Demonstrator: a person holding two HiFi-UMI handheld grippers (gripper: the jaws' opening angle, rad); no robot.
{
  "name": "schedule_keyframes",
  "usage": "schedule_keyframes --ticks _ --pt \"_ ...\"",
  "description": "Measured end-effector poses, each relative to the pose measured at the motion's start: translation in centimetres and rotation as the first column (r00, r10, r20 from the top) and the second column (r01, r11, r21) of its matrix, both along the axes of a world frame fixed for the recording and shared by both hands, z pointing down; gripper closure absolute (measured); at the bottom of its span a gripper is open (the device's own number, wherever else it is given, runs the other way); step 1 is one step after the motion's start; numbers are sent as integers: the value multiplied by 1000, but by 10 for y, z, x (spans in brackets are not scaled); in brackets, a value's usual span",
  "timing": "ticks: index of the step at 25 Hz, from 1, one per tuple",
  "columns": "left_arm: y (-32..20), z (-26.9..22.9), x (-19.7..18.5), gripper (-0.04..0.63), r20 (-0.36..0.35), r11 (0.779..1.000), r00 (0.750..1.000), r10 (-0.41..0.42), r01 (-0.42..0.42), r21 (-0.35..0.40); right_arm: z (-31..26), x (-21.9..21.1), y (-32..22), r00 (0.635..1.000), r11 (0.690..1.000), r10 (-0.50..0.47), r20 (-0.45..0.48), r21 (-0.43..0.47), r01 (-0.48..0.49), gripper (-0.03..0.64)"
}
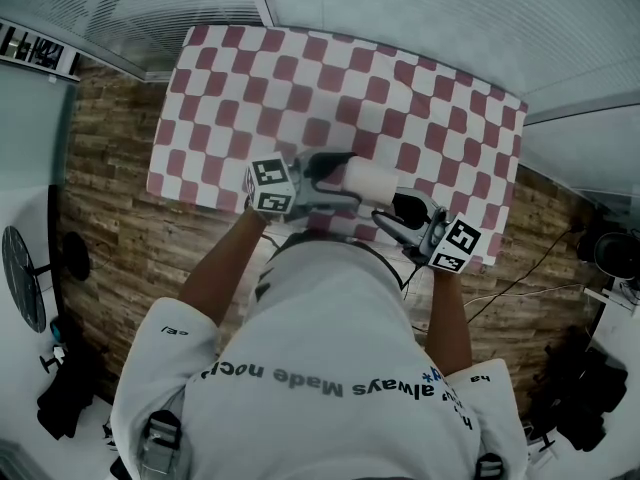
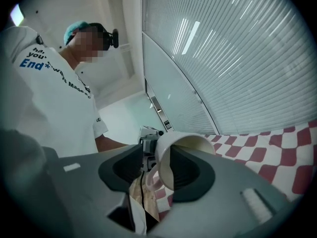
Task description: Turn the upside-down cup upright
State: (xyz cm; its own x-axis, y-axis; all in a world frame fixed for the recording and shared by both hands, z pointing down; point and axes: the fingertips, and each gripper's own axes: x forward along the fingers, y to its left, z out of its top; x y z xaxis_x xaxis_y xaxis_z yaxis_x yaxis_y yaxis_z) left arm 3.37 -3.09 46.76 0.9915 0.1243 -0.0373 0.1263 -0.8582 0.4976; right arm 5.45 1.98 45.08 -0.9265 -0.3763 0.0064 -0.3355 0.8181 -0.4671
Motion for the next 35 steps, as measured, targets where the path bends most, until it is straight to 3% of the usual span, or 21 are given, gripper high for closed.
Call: schedule_keyframes --ticks 5,9,12,15,20,24,28,31,35 --pt "1 3 0 196 0 1000 1000 -9 9 -14 13 1 -1 975 999 43 -217 17 -41 406" --pt "-1 5 -1 196 4 1000 1000 -19 19 -18 26 4 0 889 998 56 -454 38 -43 354" --pt "-1 6 -1 196 11 1000 1000 -18 18 -14 27 4 -2 820 997 73 -568 64 -44 299" --pt "-1 7 0 196 18 1000 1000 -17 17 -9 23 5 -8 762 992 114 -637 120 -47 236" --pt "1 9 3 196 33 1000 999 -11 11 -3 29 1 -15 610 979 134 -781 199 39 195" --pt "3 12 4 196 49 1000 999 -11 10 5 40 -3 -18 481 976 114 -869 189 110 187" --pt "4 15 7 196 67 1000 998 -17 17 14 51 -8 -22 380 976 90 -920 158 152 178" --pt "6 16 10 196 74 1000 997 -11 10 19 59 -9 -25 320 975 89 -943 148 166 178" --pt "10 16 13 196 77 1000 997 -5 3 23 66 -11 -26 280 974 96 -955 149 173 178"
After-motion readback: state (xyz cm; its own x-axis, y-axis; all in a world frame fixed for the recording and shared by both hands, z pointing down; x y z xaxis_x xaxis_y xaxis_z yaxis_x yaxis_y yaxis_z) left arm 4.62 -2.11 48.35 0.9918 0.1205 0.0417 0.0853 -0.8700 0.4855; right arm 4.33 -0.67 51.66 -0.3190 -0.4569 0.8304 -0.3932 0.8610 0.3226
